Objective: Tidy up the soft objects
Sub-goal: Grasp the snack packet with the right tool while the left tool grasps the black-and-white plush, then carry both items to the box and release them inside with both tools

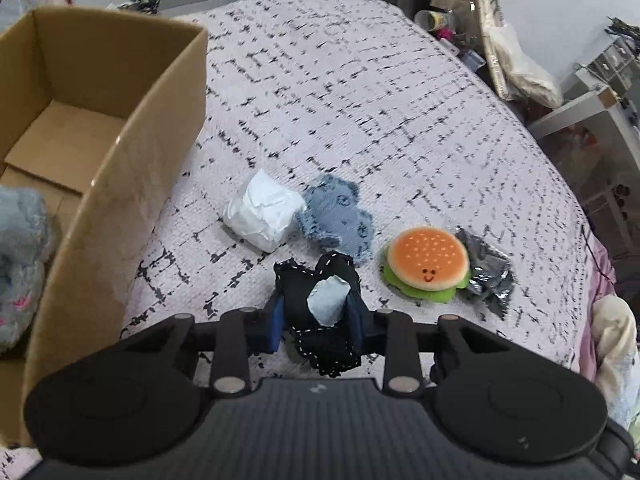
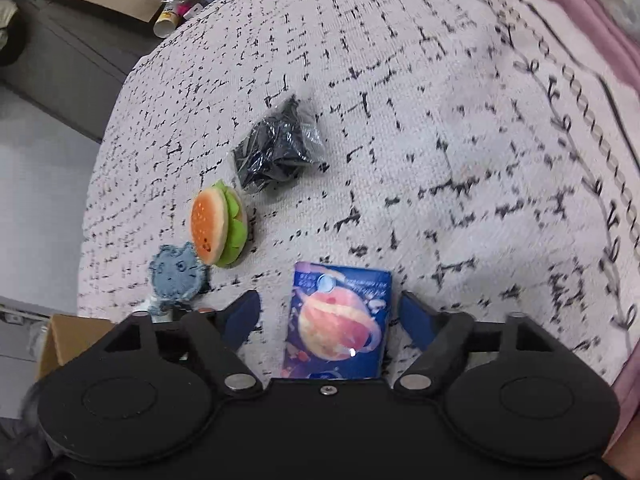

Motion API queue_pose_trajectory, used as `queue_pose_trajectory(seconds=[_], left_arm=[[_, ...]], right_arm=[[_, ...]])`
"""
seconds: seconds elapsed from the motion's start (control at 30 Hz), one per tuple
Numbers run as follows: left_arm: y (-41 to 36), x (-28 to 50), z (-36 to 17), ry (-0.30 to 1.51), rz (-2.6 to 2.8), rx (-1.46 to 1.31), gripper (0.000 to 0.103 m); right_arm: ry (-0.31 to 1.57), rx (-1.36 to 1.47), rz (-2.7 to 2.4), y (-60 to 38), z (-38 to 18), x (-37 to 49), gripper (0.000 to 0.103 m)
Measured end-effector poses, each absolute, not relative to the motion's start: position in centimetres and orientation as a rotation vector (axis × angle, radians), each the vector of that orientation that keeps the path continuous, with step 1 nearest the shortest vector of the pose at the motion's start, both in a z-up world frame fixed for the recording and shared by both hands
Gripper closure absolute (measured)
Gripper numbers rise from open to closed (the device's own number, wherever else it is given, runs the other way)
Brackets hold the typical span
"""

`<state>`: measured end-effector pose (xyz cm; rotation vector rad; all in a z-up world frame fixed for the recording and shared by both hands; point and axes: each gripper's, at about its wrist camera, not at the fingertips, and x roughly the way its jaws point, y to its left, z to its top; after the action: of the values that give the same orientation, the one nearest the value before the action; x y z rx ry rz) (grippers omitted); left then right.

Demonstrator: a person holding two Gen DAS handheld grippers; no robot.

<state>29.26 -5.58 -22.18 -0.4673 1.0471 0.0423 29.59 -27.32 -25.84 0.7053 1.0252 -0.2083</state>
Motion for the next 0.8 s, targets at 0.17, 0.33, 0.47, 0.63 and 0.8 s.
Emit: queue_pose_trajectory(seconds=[0.17,0.33,0.47,0.63,0.8], left_arm=[[-5.8,28.3,-20.3,1.005,-0.010,-0.439,0.072],[-5.9,27.0,-18.2,0.954,-0.038,-0.408,0.072],[-5.5,26.1,-16.4,0.912,-0.015,-0.396,0.072],[-4.7,25.1,-14.3,0.868,-0.015,-0.379,0.072],[-4.0,24.1,-12.7,0.833,-0.009,-0.359,0.072]], right_arm=[[1.002,0.688,-0.205,-27.7,-25.3,29.3,0.054],[0.934,0.703,-0.141,-27.7,-23.8,28.6,0.054],[0.884,0.696,-0.098,-27.6,-22.5,27.9,0.054],[0.838,0.675,-0.005,-26.8,-20.9,27.4,0.054],[0.786,0.603,0.070,-25.4,-19.1,26.9,0.054]])
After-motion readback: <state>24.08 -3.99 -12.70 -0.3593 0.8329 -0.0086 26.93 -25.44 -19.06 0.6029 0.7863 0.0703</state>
